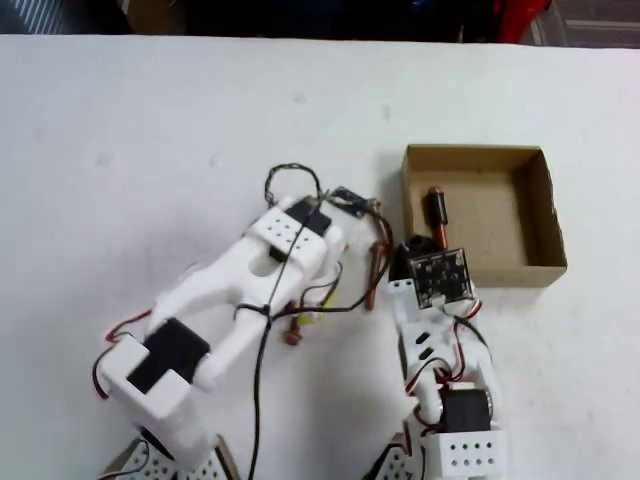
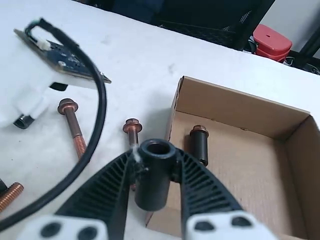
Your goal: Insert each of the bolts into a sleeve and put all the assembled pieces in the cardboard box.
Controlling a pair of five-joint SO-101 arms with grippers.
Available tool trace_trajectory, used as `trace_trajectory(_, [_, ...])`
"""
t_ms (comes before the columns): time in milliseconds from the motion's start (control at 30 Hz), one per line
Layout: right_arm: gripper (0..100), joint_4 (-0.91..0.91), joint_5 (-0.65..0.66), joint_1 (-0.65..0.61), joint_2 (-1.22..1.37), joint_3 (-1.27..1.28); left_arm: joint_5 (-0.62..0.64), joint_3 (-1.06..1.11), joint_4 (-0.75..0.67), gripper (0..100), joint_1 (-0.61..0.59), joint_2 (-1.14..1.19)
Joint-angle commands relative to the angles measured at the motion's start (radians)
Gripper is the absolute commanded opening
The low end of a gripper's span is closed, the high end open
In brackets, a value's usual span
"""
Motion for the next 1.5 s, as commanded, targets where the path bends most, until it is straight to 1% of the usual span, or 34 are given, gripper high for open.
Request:
trace_trajectory(0, [1.6,-0.021,-0.008,0.012,-0.013,0.003,0.011,-0.002,0.008,12,0.007,-0.007])
trace_trajectory(233, [1.6,-0.021,-0.005,0.013,-0.013,0.003,0.011,-0.011,0.006,13,0.007,0.022])
trace_trajectory(400, [1.6,-0.022,-0.005,0.013,-0.013,0.003,0.011,-0.038,0.012,17,0.008,0.081])
trace_trajectory(667, [1.6,-0.022,-0.005,0.013,-0.013,0.003,0.011,-0.037,0.006,12,0.007,0.093])
trace_trajectory(800, [1.6,-0.022,-0.003,0.013,-0.013,0.003,0.008,-0.029,-0.037,12,0.007,0.093])
trace_trajectory(1067, [1.6,-0.022,-0.003,0.013,-0.013,0.006,0.003,0.009,-0.035,12,0.022,0.093])
trace_trajectory(1133, [1.6,-0.022,-0.003,0.013,-0.013,0.006,-0.012,0.018,-0.035,12,0.045,0.093])
trace_trajectory(1267, [1.6,-0.022,-0.003,0.013,-0.013,0.006,-0.104,0.049,-0.041,12,0.104,0.093])
trace_trajectory(1467, [1.6,-0.021,-0.003,0.013,-0.013,0.008,-0.118,0.048,-0.043,11,0.105,0.093])
